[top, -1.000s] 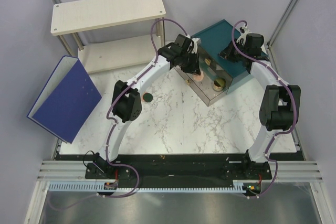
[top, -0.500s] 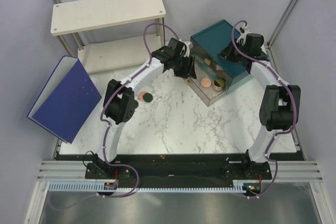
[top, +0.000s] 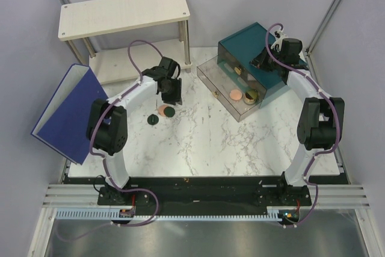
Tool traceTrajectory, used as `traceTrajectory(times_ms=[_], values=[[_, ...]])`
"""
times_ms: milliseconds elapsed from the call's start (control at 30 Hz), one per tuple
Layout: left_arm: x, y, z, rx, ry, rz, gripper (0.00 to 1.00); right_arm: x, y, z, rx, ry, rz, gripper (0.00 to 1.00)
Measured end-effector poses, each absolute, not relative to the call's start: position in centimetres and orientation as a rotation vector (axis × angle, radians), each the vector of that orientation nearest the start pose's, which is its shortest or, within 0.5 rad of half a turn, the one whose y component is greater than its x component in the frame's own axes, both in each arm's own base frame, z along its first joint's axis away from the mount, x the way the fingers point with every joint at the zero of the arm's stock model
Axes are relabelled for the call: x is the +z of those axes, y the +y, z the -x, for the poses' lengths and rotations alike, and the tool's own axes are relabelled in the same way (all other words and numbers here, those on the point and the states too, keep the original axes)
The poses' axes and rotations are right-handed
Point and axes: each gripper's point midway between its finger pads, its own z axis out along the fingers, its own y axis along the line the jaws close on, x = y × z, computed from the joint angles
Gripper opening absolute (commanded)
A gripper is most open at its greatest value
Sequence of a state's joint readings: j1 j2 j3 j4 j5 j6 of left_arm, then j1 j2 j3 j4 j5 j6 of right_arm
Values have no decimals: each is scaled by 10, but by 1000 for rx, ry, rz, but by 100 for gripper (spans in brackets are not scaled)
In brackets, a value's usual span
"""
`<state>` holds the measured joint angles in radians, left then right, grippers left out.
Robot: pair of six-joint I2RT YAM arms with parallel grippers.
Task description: Organize the makeup
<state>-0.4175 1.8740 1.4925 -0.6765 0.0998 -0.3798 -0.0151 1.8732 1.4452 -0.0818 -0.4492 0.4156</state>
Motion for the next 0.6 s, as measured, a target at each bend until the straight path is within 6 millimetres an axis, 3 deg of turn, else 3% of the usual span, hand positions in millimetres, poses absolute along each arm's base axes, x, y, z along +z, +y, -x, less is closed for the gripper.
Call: traceTrajectory(times_ms=[233,367,600], values=[[67,-181,-366,-238,2765,-52,40,175,84,-525,714,2096,-170,18],[64,-165,-367,-169,2772,-14,40,175,84,-525,716,2096,-169,18],[50,-159,-368,-137,2802,3,41,175,85,-525,717,2097,-168,18]])
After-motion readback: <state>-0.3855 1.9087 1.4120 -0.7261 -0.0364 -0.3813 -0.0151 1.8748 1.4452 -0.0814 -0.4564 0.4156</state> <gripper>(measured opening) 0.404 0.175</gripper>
